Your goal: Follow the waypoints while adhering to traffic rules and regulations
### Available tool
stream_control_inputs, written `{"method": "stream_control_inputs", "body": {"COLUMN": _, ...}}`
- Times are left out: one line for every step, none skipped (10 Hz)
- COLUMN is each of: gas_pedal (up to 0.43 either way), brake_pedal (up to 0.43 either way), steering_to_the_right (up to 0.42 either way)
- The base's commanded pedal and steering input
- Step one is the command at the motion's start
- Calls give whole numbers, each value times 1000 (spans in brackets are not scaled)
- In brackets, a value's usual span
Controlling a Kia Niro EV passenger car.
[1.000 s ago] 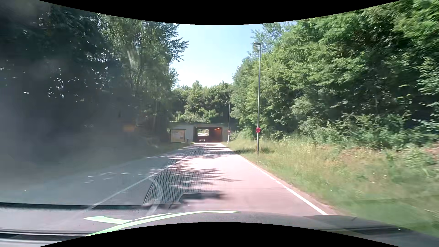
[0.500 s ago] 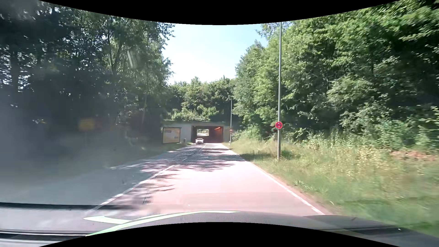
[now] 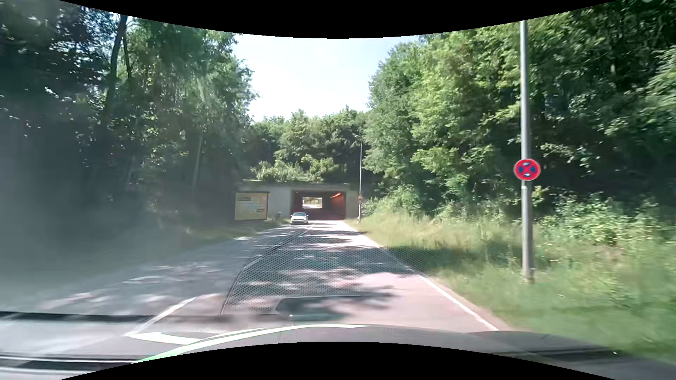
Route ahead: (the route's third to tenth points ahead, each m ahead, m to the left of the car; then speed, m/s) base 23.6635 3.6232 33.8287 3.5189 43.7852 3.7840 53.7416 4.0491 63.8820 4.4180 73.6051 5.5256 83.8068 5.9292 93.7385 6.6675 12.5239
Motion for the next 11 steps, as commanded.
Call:
{"method": "stream_control_inputs", "body": {"gas_pedal": 0, "brake_pedal": 0, "steering_to_the_right": -3}}
{"method": "stream_control_inputs", "body": {"gas_pedal": 0, "brake_pedal": 0, "steering_to_the_right": -3}}
{"method": "stream_control_inputs", "body": {"gas_pedal": 0, "brake_pedal": 0, "steering_to_the_right": -3}}
{"method": "stream_control_inputs", "body": {"gas_pedal": 0, "brake_pedal": 0, "steering_to_the_right": -3}}
{"method": "stream_control_inputs", "body": {"gas_pedal": 0, "brake_pedal": 0, "steering_to_the_right": -3}}
{"method": "stream_control_inputs", "body": {"gas_pedal": 0, "brake_pedal": 0, "steering_to_the_right": -3}}
{"method": "stream_control_inputs", "body": {"gas_pedal": 0, "brake_pedal": 0, "steering_to_the_right": -3}}
{"method": "stream_control_inputs", "body": {"gas_pedal": 0, "brake_pedal": 0, "steering_to_the_right": -3}}
{"method": "stream_control_inputs", "body": {"gas_pedal": 0, "brake_pedal": 0, "steering_to_the_right": -5}}
{"method": "stream_control_inputs", "body": {"gas_pedal": 0, "brake_pedal": 0, "steering_to_the_right": -7}}
{"method": "stream_control_inputs", "body": {"gas_pedal": 28, "brake_pedal": 0, "steering_to_the_right": -8}}
